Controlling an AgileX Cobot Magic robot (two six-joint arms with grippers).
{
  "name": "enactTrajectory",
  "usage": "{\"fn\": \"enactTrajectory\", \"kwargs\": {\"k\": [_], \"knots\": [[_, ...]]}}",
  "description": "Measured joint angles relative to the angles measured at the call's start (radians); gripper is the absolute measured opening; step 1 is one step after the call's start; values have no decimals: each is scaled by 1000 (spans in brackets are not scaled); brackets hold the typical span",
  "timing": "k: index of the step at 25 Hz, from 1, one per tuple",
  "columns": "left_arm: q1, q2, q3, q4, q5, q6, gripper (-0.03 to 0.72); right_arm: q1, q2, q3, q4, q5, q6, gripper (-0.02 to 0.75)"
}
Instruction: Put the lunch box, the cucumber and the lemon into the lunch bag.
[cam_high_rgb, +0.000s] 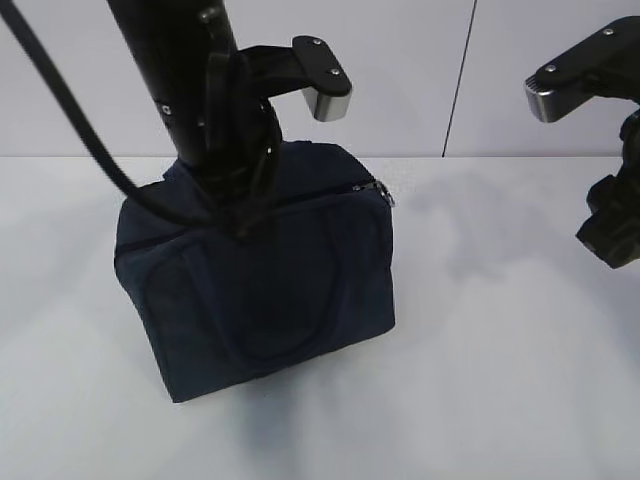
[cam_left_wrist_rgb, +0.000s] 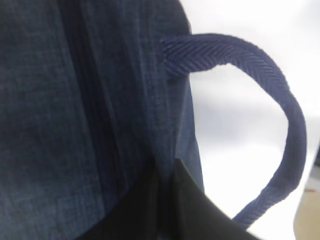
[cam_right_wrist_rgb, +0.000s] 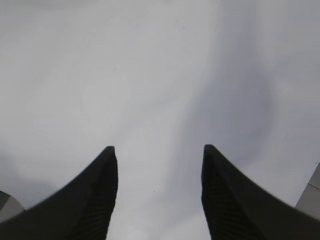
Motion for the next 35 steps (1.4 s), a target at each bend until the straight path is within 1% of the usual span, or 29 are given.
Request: {"fn": "enactTrajectory", "kwargs": {"k": [6, 8, 15, 17, 19, 21, 22, 26, 27, 30, 35], "knots": [[-18, -119, 148, 7, 0, 184, 4, 0, 0, 0, 0, 0, 0, 391], [-20, -134, 166, 10, 4, 211, 4, 0, 0, 0, 0, 0, 0, 391], [-20, -134, 178, 1, 4, 234, 4, 0, 0, 0, 0, 0, 8, 391], [-20, -134, 178, -9, 4, 221, 11, 0, 0, 0, -1, 0, 10, 391], [-20, -134, 178, -9, 4, 181, 29, 0, 0, 0, -1, 0, 10, 391], [-20, -134, 178, -14, 2, 145, 73, 0, 0, 0, -1, 0, 11, 391], [-20, -136, 178, -17, 0, 127, 116, 0, 0, 0, -1, 0, 11, 391], [-20, -146, 178, -42, 0, 85, 341, 0, 0, 0, -1, 0, 12, 391], [-20, -153, 178, -48, 0, 78, 380, 0, 0, 0, -1, 0, 12, 391], [-20, -176, 178, -61, 0, 56, 424, 0, 0, 0, -1, 0, 19, 391], [-20, -214, 127, -63, 0, -17, 435, 0, 0, 0, 4, 0, 77, 391]]}}
